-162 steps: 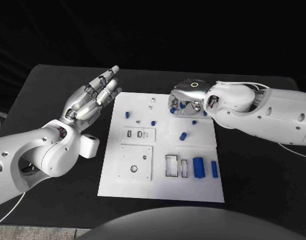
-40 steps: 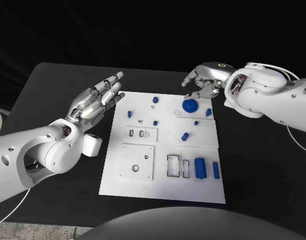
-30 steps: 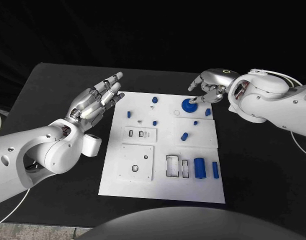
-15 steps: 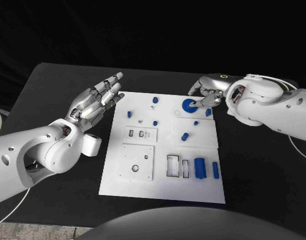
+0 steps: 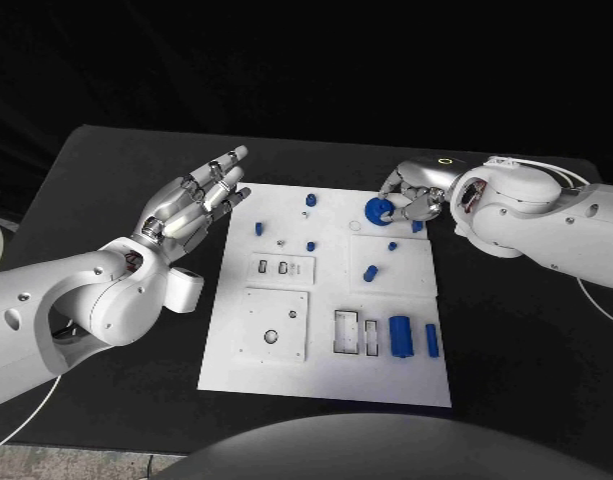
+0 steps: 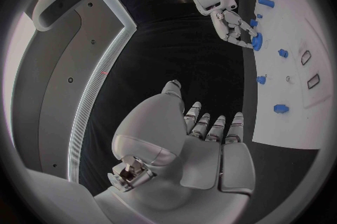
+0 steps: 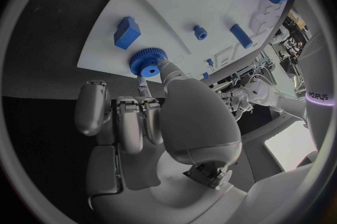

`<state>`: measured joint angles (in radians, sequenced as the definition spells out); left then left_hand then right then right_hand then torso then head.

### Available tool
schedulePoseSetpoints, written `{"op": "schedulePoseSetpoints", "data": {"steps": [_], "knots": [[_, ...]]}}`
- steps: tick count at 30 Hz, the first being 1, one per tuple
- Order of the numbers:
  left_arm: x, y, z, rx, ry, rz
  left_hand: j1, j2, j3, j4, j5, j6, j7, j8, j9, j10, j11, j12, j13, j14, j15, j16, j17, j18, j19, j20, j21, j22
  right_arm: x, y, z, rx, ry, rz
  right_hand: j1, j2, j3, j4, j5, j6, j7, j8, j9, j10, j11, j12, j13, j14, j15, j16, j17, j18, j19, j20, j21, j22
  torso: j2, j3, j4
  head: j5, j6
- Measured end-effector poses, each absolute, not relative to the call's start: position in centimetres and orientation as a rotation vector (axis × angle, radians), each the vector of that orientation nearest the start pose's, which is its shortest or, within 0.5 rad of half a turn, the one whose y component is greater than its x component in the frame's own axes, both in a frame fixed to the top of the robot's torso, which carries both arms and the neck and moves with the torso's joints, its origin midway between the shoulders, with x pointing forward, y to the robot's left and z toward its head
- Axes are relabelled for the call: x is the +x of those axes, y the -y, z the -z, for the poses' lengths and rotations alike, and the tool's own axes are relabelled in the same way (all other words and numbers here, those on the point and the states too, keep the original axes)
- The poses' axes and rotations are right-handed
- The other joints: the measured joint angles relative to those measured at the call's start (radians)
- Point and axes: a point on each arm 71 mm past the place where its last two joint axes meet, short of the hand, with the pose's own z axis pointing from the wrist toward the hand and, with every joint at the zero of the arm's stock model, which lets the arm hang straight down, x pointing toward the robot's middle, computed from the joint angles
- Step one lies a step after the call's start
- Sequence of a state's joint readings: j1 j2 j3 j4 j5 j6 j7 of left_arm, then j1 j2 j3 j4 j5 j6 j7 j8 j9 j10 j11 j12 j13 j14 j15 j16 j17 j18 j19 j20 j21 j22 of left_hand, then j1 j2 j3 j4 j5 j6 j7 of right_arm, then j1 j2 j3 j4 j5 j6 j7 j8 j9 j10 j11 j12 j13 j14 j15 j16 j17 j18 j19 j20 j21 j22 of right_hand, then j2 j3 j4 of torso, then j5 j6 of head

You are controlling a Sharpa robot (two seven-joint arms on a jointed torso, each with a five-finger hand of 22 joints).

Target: Assemble the parts on the task board

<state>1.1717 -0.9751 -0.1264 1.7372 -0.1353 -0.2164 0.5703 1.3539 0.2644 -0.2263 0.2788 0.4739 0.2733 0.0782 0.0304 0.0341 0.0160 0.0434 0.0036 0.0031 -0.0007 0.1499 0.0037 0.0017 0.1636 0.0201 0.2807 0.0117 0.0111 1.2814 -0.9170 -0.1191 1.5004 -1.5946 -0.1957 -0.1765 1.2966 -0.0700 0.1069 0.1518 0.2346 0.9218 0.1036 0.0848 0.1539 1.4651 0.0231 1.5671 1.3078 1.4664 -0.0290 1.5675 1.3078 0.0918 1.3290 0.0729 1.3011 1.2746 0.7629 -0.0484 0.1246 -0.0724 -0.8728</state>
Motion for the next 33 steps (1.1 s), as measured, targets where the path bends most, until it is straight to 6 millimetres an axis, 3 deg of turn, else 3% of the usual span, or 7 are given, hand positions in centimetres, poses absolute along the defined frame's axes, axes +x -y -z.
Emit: {"op": "schedulePoseSetpoints", "data": {"steps": [9, 14, 17, 24, 26, 33], "knots": [[42.5, -20.3, 19.0, -0.89, -1.473, 1.754, 0.004, 0.004, 0.0, 0.0, 0.0, 0.0, 0.0, 0.0, 0.0, 0.0, 0.0, 0.0, 0.0, 0.004, 0.004, 0.0, 0.0, 0.0, 0.0, 0.0, 0.0, 0.0, 49.3, 24.7, 18.3, -0.297, -1.742, -0.367, 0.021, 0.001, 0.005, -0.014, 0.012, 0.025, -0.004, 0.016, 0.017, 0.0, 0.0, 0.0, 0.0, 0.0, -0.007, -0.01, 0.0, 0.0, -0.013, -0.002, -0.012, -0.005, 0.0, 0.0, -0.0003, 0.001, 0.0], [42.5, -20.3, 19.1, -0.891, -1.476, 1.754, 0.004, 0.004, 0.0, 0.0, 0.0, 0.0, 0.0, 0.0, 0.0, 0.0, 0.0, 0.0, 0.0, 0.004, 0.004, 0.0, 0.0, 0.0, 0.0, 0.0, 0.004, 0.001, 49.3, 24.4, 18.3, -0.308, -1.729, -0.367, 0.025, 0.004, 0.018, -0.032, 0.114, 0.057, -0.012, 0.04, 0.049, 0.003, -0.012, 0.0, 0.0, 0.0, -0.012, -0.01, 0.0, 0.0, -0.02, -0.005, -0.018, -0.002, 0.001, 0.0001, 0.0, 0.0, 0.0], [42.5, -20.3, 19.1, -0.891, -1.477, 1.754, 0.004, 0.004, 0.0, 0.0, 0.0, 0.0, 0.0, 0.0, 0.0, 0.0, 0.0, 0.0, 0.0, 0.0, 0.007, 0.0, 0.0, 0.0, 0.0, 0.0, 0.004, 0.001, 49.3, 24.4, 18.4, -0.311, -1.721, -0.37, 0.025, 0.004, 0.025, -0.039, 0.178, 0.064, -0.007, 0.066, 0.049, -0.001, -0.019, 0.0, 0.0, 0.0, -0.018, -0.01, 0.0, 0.0, -0.02, -0.005, -0.018, 0.004, 0.0, 0.0001, 0.0001, 0.0, 0.0], [42.5, -20.3, 19.1, -0.894, -1.479, 1.752, 0.004, 0.004, 0.003, 0.003, 0.0, 0.0, 0.0, 0.0, 0.0, 0.0, 0.0, 0.0, 0.0, 0.0, 0.007, 0.0, -0.001, 0.0, 0.0, 0.0, 0.004, 0.001, 49.2, 24.1, 18.5, -0.321, -1.698, -0.389, 0.025, 0.004, 0.035, -0.037, 0.246, 0.068, -0.003, 0.067, 0.049, 0.0, -0.041, 0.0, 0.0, 0.0, -0.036, -0.005, 0.0, 0.0, -0.002, -0.023, -0.008, 0.025, 0.0, 0.0004, 0.0007, 0.002, 0.0], [42.5, -20.3, 19.1, -0.895, -1.479, 1.752, 0.004, 0.004, 0.003, 0.003, 0.0, 0.0, 0.0, 0.0, 0.0, 0.0, 0.0, 0.0, 0.0, 0.0, 0.008, 0.0, -0.001, 0.0, 0.0, 0.0, 0.004, 0.001, 49.2, 24.0, 18.6, -0.323, -1.691, -0.396, 0.025, 0.004, 0.038, -0.034, 0.252, 0.068, -0.003, 0.067, 0.049, 0.001, -0.049, 0.0, 0.0, -0.001, -0.042, -0.004, 0.0, 0.0, 0.004, -0.029, -0.004, 0.032, 0.0, 0.0002, 0.0007, 0.002, 0.0], [42.5, -20.4, 19.1, -0.899, -1.481, 1.749, 0.007, 0.007, 0.003, 0.003, 0.0, 0.0, 0.0, 0.0, 0.0, 0.0, 0.0, 0.0, 0.0, 0.0, 0.007, 0.0, -0.001, 0.0, 0.0, 0.0, 0.004, 0.001, 48.7, 23.5, 18.5, -0.334, -1.659, -0.428, 0.007, 0.005, 0.042, -0.03, 0.253, 0.068, -0.003, 0.068, 0.049, 0.002, -0.051, 0.0, 0.0, -0.001, -0.053, 0.0, 0.0, 0.0, 0.023, -0.042, 0.022, 0.034, 0.0, -0.0001, 0.0007, 0.006, 0.0]]}}
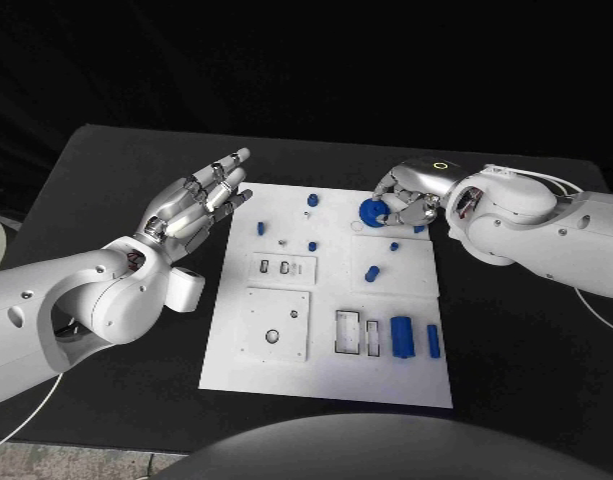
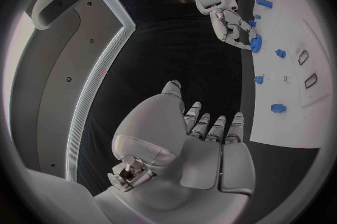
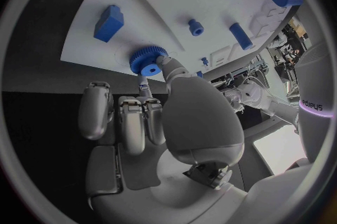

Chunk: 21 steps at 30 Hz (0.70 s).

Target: Assemble the parts on the task board

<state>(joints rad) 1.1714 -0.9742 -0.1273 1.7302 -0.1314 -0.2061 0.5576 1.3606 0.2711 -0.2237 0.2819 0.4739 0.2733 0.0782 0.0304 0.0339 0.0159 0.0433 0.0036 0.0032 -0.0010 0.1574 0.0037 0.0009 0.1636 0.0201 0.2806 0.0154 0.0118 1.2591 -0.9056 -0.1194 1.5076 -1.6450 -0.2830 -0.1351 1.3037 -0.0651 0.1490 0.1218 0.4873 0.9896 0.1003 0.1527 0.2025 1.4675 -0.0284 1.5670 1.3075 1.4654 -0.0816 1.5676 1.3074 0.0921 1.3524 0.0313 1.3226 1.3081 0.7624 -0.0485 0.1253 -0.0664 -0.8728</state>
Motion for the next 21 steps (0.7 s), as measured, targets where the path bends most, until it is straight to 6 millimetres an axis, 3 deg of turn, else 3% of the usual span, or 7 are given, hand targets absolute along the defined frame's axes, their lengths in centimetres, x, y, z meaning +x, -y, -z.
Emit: {"op": "schedulePoseSetpoints", "data": {"steps": [9, 11, 17, 21], "knots": [[42.5, -20.5, 19.2, -0.906, -1.482, 1.748, 0.001, 0.001, 0.003, 0.003, 0.0, -0.004, 0.004, 0.0, 0.0, 0.0, 0.0, 0.0, 0.0, 0.0, 0.0, 0.0, 0.0, 0.0, 0.003, 0.003, 0.0, 0.001, 48.0, 21.0, 16.1, -0.355, -1.597, -0.516, -0.041, -0.014, 0.028, 0.03, 0.1, 0.0, 0.0, 0.002, 0.0, -0.001, -0.004, 0.0, 0.0, 0.001, -0.001, 0.0, 0.0, 0.0, 0.015, 0.004, 0.005, 0.0, 0.0, -0.0005, -0.0003, 0.001, 0.0], [42.6, -20.4, 19.2, -0.907, -1.483, 1.749, 0.001, 0.001, 0.003, 0.003, 0.0, -0.004, 0.004, 0.0, 0.0, 0.0, 0.0, 0.0, 0.0, 0.0, 0.0, 0.0, 0.0, 0.0, 0.004, 0.003, 0.0, 0.001, 47.9, 20.0, 15.9, -0.361, -1.593, -0.543, -0.046, -0.013, 0.032, 0.039, 0.117, 0.0, -0.001, 0.002, 0.0, -0.002, 0.006, 0.0, 0.0, 0.001, -0.001, 0.0, 0.0, 0.0, 0.016, 0.006, 0.008, 0.0, 0.001, -0.0006, -0.0002, -0.001, 0.0], [42.7, -20.2, 19.3, -0.907, -1.486, 1.751, 0.001, 0.001, 0.003, 0.003, 0.0, -0.004, 0.004, 0.0, 0.0, 0.004, 0.004, 0.0, 0.001, 0.004, 0.004, 0.0, 0.0, 0.0, 0.003, 0.003, 0.0, 0.001, 48.1, 16.6, 15.8, -0.393, -1.593, -0.606, -0.061, -0.021, 0.051, 0.045, 0.201, 0.0, -0.001, 0.002, -0.001, 0.0, 0.009, 0.0, 0.0, 0.001, 0.007, 0.0, 0.0, 0.0, 0.02, 0.01, 0.008, 0.0, 0.001, -0.0012, 0.0006, -0.005, 0.0], [42.7, -20.0, 19.4, -0.907, -1.488, 1.755, 0.001, 0.001, 0.003, 0.003, 0.0, -0.004, 0.004, 0.0, 0.0, 0.004, 0.004, 0.0, 0.001, 0.004, 0.004, 0.0, 0.0, 0.0, 0.003, 0.003, 0.0, 0.001, 48.8, 15.4, 16.0, -0.406, -1.6, -0.611, -0.067, -0.027, 0.063, 0.05, 0.208, 0.0, -0.001, 0.002, -0.001, -0.001, 0.014, 0.0, 0.0, 0.001, 0.007, 0.0, 0.0, 0.0, 0.02, 0.01, 0.008, 0.0, 0.0, -0.001, 0.0028, -0.006, 0.0]]}}
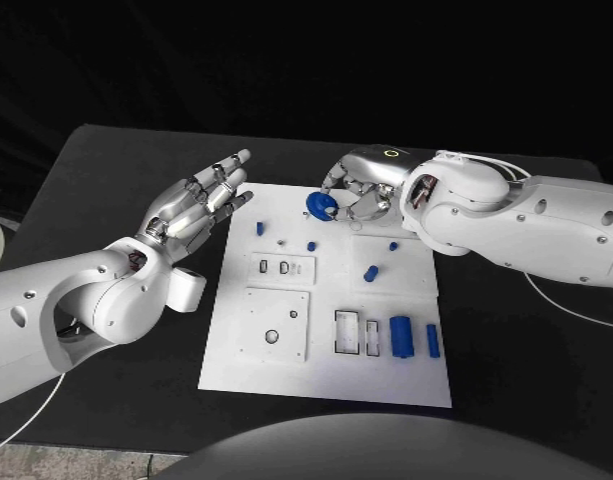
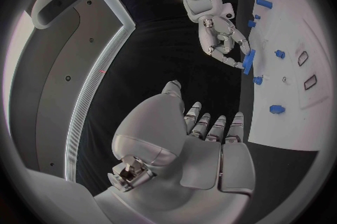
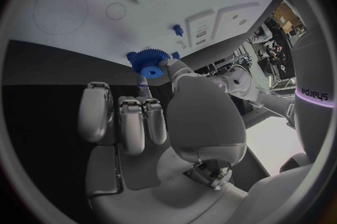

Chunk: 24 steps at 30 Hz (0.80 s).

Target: Assemble the parts on the task board

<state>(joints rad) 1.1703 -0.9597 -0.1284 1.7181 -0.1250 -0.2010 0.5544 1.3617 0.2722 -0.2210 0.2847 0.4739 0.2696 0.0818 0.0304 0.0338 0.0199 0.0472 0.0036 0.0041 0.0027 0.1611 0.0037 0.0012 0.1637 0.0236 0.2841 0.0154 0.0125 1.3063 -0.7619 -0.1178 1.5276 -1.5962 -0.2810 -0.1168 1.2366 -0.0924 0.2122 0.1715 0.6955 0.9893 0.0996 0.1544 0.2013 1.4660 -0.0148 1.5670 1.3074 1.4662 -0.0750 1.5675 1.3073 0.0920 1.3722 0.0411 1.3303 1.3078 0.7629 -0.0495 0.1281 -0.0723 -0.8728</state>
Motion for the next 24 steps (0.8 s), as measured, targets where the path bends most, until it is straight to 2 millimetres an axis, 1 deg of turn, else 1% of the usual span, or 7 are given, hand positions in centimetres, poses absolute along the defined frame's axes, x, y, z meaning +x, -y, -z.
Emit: {"op": "schedulePoseSetpoints", "data": {"steps": [4, 6, 8, 15, 19, 22, 24], "knots": [[42.8, -20.1, 19.4, -0.908, -1.488, 1.754, 0.0, 0.0, 0.0, 0.0, 0.0, 0.004, 0.004, 0.0, 0.0, -0.004, 0.003, 0.0, 0.0, 0.0, 0.0, 0.0, 0.0, 0.0, 0.0, 0.0, 0.0, 0.0, 49.3, 14.3, 16.4, -0.419, -1.612, -0.612, 0.0, 0.0, 0.004, 0.001, 0.0, 0.0, 0.0, 0.0, 0.0, 0.0, 0.0, 0.0, 0.0, 0.0, 0.0, 0.0, 0.0, 0.0, 0.0, 0.0, -0.001, 0.0, 0.0, 0.0008, 0.0008, 0.004, 0.0], [42.8, -20.1, 19.4, -0.909, -1.488, 1.754, 0.0, 0.0, 0.0, 0.0, 0.0, 0.004, 0.004, 0.0, 0.0, -0.004, 0.004, 0.0, 0.0, 0.0, 0.0, 0.0, 0.0, 0.0, 0.0, 0.0, 0.0, 0.0, 49.4, 13.9, 16.6, -0.427, -1.62, -0.611, -0.004, -0.004, 0.012, 0.003, -0.006, -0.002, -0.002, 0.0, 0.0, 0.0, 0.0, 0.0, 0.0, 0.0, 0.007, 0.0, 0.0, 0.0, -0.004, 0.004, -0.008, 0.0, 0.0, 0.0008, 0.0006, 0.006, 0.0], [42.8, -20.1, 19.4, -0.909, -1.488, 1.753, 0.0, 0.0, 0.0, 0.0, 0.0, 0.004, 0.004, 0.0, 0.0, -0.004, 0.003, 0.0, 0.0, 0.0, 0.0, 0.0, 0.0, 0.0, 0.0, 0.0, 0.0, 0.0, 49.6, 13.5, 16.8, -0.433, -1.626, -0.608, -0.007, -0.007, 0.016, 0.006, -0.007, -0.002, -0.002, 0.0, 0.0, 0.0, 0.007, 0.0, 0.0, 0.0, 0.007, 0.0, 0.0, 0.0, -0.006, 0.006, -0.014, 0.0, 0.0, 0.0008, 0.0, 0.008, 0.0], [42.7, -20.0, 19.4, -0.91, -1.49, 1.756, 0.0, 0.0, 0.0, 0.0, 0.0, 0.004, 0.004, 0.0, 0.0, -0.004, 0.003, 0.0, 0.0, 0.0, 0.0, 0.0, 0.0, 0.0, 0.0, 0.0, 0.0, 0.0, 50.0, 12.4, 17.4, -0.452, -1.648, -0.579, -0.012, -0.012, 0.03, -0.002, -0.03, -0.005, -0.005, 0.0, 0.0, 0.0, 0.007, 0.0, 0.0, 0.0, 0.014, 0.0, 0.001, 0.0, -0.015, 0.015, -0.031, 0.0, 0.0, 0.001, -0.0027, 0.011, 0.0], [42.7, -20.0, 19.4, -0.913, -1.49, 1.758, 0.0, 0.0, 0.0, 0.0, 0.0, 0.004, 0.004, 0.0, 0.0, -0.004, 0.003, 0.0, 0.0, 0.0, 0.0, 0.0, 0.0, 0.0, 0.0, 0.0, 0.0, 0.0, 50.2, 12.2, 17.4, -0.46, -1.65, -0.563, -0.012, -0.012, 0.037, -0.004, -0.042, -0.014, -0.014, 0.0, 0.0, 0.0, 0.014, 0.0, 0.001, 0.0, 0.014, 0.0, 0.001, 0.0, -0.022, 0.014, -0.039, 0.0, 0.001, 0.0012, -0.0028, 0.011, 0.0], [42.7, -20.0, 19.4, -0.916, -1.49, 1.759, 0.0, 0.0, 0.0, 0.0, 0.0, 0.004, 0.004, 0.0, 0.0, -0.004, 0.003, 0.0, 0.0, 0.0, 0.0, 0.0, 0.0, 0.0, 0.0, 0.0, 0.0, 0.0, 50.1, 12.1, 17.5, -0.465, -1.654, -0.556, -0.012, -0.012, 0.045, -0.01, -0.053, -0.039, -0.016, 0.001, 0.0, 0.0, 0.014, 0.0, 0.001, 0.0, 0.014, -0.004, 0.001, 0.0, -0.028, 0.016, -0.047, 0.0, 0.001, 0.0017, -0.0034, 0.012, 0.0], [42.7, -20.0, 19.4, -0.918, -1.49, 1.759, 0.0, 0.0, 0.0, 0.0, 0.0, 0.004, 0.004, 0.0, 0.0, -0.004, 0.003, 0.0, 0.0, 0.0, 0.0, 0.0, 0.0, 0.0, 0.0, 0.0, 0.0, 0.0, 50.1, 12.1, 17.6, -0.468, -1.659, -0.549, -0.012, -0.012, 0.048, -0.012, -0.078, -0.072, -0.014, 0.022, 0.001, 0.0, 0.014, 0.0, 0.001, 0.0, 0.014, -0.008, 0.001, 0.0, -0.033, 0.018, -0.055, 0.0, 0.001, 0.0018, -0.0039, 0.013, 0.0]]}}
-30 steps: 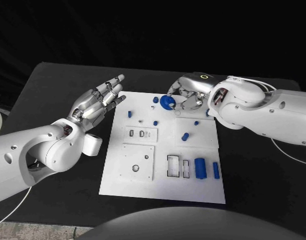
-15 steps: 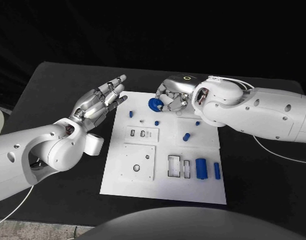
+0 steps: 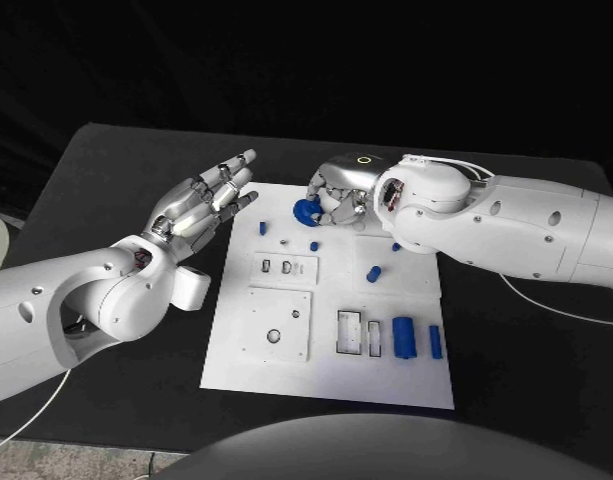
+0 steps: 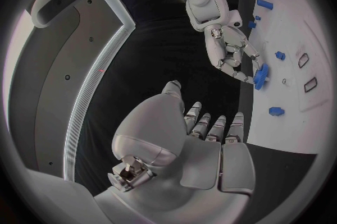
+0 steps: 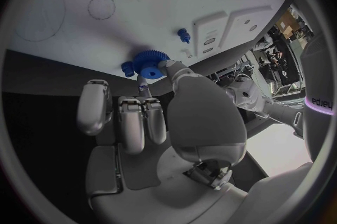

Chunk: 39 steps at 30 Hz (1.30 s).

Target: Assemble the parts on the task board

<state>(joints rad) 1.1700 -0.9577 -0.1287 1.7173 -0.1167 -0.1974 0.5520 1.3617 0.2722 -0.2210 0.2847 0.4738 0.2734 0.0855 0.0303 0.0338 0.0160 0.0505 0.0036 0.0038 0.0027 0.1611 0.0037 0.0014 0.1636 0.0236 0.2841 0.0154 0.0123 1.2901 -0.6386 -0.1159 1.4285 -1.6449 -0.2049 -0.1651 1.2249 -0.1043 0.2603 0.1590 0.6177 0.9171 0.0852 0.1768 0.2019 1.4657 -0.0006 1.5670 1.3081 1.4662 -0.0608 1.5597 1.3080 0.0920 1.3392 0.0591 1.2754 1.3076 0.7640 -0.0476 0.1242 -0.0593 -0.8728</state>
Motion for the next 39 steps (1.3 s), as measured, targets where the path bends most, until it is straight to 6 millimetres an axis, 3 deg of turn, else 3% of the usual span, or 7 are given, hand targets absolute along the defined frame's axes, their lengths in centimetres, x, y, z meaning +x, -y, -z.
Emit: {"op": "schedulePoseSetpoints", "data": {"steps": [1, 3, 5, 13, 19, 30, 39], "knots": [[42.8, -20.0, 19.4, -0.918, -1.49, 1.759, 0.0, 0.0, 0.0, 0.0, 0.0, 0.0, 0.0, 0.0, 0.0, 0.0, 0.0, 0.0, 0.0, 0.0, 0.0, 0.0, 0.0, 0.0, 0.0, 0.0, 0.0, 0.0, 50.1, 12.1, 17.6, -0.469, -1.659, -0.548, 0.0, 0.0, 0.001, 0.0, -0.008, -0.005, 0.001, 0.001, 0.001, 0.0, 0.0, 0.0, 0.0, 0.0, 0.0, 0.0, 0.0, 0.0, 0.0, 0.0, -0.001, 0.0, 0.0, -0.0001, 0.0001, 0.0, 0.0], [42.8, -20.0, 19.4, -0.919, -1.49, 1.758, 0.0, 0.0, 0.0, 0.0, 0.0, 0.0, 0.0, 0.0, 0.0, 0.0, 0.0, 0.0, 0.0, 0.0, 0.0, 0.0, 0.0, 0.0, 0.0, 0.0, 0.0, 0.0, 50.1, 12.1, 17.7, -0.472, -1.664, -0.543, -0.003, -0.003, 0.004, -0.001, -0.071, -0.038, 0.004, -0.013, 0.186, 0.0, 0.0, 0.0, 0.0, 0.0, 0.0, -0.004, 0.0, 0.0, -0.002, 0.002, -0.004, 0.0, 0.0, -0.0001, 0.0, 0.001, 0.0], [42.8, -20.0, 19.5, -0.92, -1.491, 1.758, 0.0, 0.0, 0.0, 0.0, 0.0, 0.0, 0.0, 0.0, 0.0, 0.0, 0.0, 0.0, 0.0, 0.0, 0.0, 0.0, 0.0, 0.0, 0.0, 0.0, 0.0, 0.0, 50.1, 12.1, 17.7, -0.474, -1.668, -0.539, -0.003, -0.002, 0.006, -0.002, -0.116, -0.061, 0.005, -0.033, 0.215, 0.0, 0.0, 0.0, 0.0, 0.0, 0.0, -0.006, 0.0, 0.0, -0.004, 0.004, -0.009, 0.0, -0.001, -0.0001, -0.0002, 0.001, 0.0], [42.8, -20.0, 19.5, -0.924, -1.493, 1.759, 0.0, 0.0, 0.0, 0.0, 0.0, 0.0, 0.0, 0.0, 0.0, 0.0, 0.0, 0.0, 0.0, 0.0, 0.0, 0.0, 0.0, 0.0, 0.0, 0.0, 0.0, 0.0, 49.9, 12.3, 18.0, -0.481, -1.683, -0.528, -0.006, -0.006, -0.029, -0.025, -0.324, -0.13, 0.009, -0.088, 0.186, 0.004, 0.003, 0.0, 0.0, 0.0, 0.007, -0.008, 0.0, 0.0, -0.004, 0.004, -0.013, 0.0, -0.001, -0.0001, -0.0005, 0.002, 0.0], [42.9, -20.1, 19.5, -0.927, -1.493, 1.757, 0.0, 0.0, 0.0, 0.0, 0.0, 0.0, 0.0, 0.0, 0.0, 0.0, 0.0, 0.0, 0.0, 0.0, 0.0, 0.0, 0.0, 0.0, 0.0, 0.0, 0.0, 0.0, 49.8, 12.1, 18.3, -0.485, -1.687, -0.533, -0.017, 0.004, -0.06, -0.023, -0.411, -0.189, 0.0, -0.109, 0.162, 0.004, 0.003, 0.0, 0.0, 0.0, 0.007, 0.0, 0.0, 0.0, -0.003, 0.003, -0.013, 0.0, -0.002, -0.0008, -0.0012, 0.006, 0.0], [43.0, -20.1, 19.7, -0.934, -1.495, 1.757, 0.0, 0.0, 0.003, 0.003, 0.0, 0.004, 0.004, 0.0, 0.001, 0.004, 0.003, 0.0, 0.0, -0.004, 0.003, 0.0, 0.0, 0.0, 0.0, 0.0, 0.0, 0.0, 49.6, 13.1, 17.8, -0.466, -1.629, -0.573, 0.003, 0.024, -0.071, -0.029, -0.345, -0.174, -0.02, -0.096, 0.146, 0.0, -0.011, 0.0, 0.0, 0.002, -0.002, 0.008, 0.0, 0.0, 0.02, -0.009, 0.0, 0.001, -0.005, -0.0013, -0.0006, 0.011, 0.0], [43.0, -20.3, 19.7, -0.939, -1.494, 1.753, 0.0, 0.0, 0.003, 0.003, 0.0, 0.007, 0.007, 0.0, 0.002, 0.004, 0.003, 0.0, 0.001, -0.004, 0.004, 0.0, 0.0, 0.0, 0.0, 0.0, 0.0, 0.0, 49.0, 17.5, 12.6, -0.402, -1.54, -0.581, 0.007, 0.028, -0.075, -0.025, -0.345, -0.137, -0.008, -0.082, 0.14, 0.0, -0.011, 0.0, 0.0, 0.002, -0.002, 0.008, 0.0, 0.0, 0.038, -0.009, 0.025, 0.0, -0.006, -0.0026, -0.0022, 0.003, 0.0]]}}
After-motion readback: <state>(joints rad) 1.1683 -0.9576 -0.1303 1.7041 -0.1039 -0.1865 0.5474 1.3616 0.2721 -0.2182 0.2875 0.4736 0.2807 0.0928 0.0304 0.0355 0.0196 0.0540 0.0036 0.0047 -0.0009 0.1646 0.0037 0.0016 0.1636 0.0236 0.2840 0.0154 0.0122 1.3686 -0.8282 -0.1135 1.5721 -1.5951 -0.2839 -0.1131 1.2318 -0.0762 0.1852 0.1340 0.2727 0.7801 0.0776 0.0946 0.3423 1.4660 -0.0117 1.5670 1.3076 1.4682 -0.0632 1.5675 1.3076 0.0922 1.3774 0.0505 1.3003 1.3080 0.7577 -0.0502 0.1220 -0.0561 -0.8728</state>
